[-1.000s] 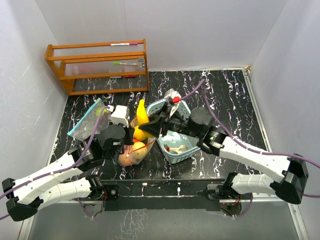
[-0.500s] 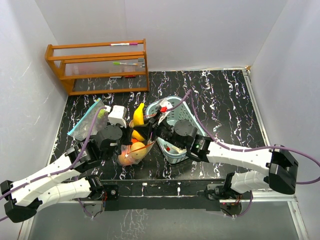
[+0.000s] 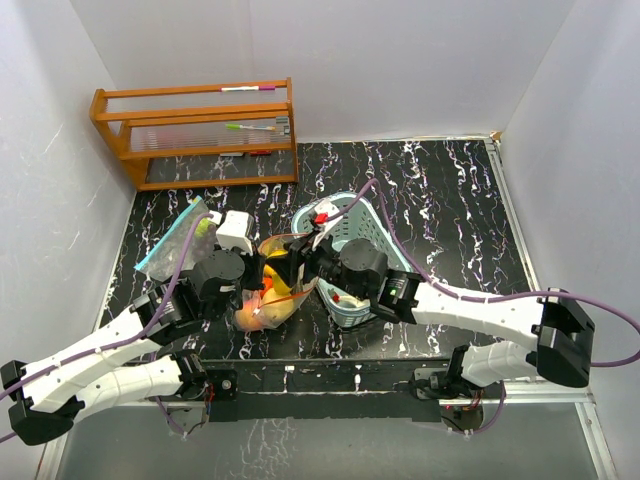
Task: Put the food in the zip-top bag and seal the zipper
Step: Place the fake fruit in the zipper food storage bag.
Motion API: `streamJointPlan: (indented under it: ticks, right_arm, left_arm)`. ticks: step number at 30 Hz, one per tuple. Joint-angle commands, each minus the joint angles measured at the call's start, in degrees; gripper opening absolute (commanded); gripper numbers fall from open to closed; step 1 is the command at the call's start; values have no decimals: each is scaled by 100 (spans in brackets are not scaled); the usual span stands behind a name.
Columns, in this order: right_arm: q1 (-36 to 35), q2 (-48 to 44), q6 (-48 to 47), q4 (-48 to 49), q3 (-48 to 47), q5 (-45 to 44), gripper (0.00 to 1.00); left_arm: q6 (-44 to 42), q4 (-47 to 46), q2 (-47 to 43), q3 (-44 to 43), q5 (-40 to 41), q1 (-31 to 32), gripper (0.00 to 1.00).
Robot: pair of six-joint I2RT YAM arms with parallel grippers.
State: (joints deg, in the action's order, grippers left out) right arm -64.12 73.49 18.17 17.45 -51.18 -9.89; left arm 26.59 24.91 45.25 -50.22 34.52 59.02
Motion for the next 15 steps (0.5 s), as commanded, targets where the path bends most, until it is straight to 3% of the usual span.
streamJointPlan:
  ticks: [1,8,15]
  right_arm:
    - [-116,-164,60,-43,-270,69,58]
    - [-154,-1134,109,-763,-177,-603,59]
    - [-145,-1331,990,-3985,-985,-2612,60]
  left_arm:
    - [-40,-30,-105,-85,73,-17,0]
    - [-49,50,-134,-117,80,-20,0]
    - [-40,91,-209,-148,24,-20,0]
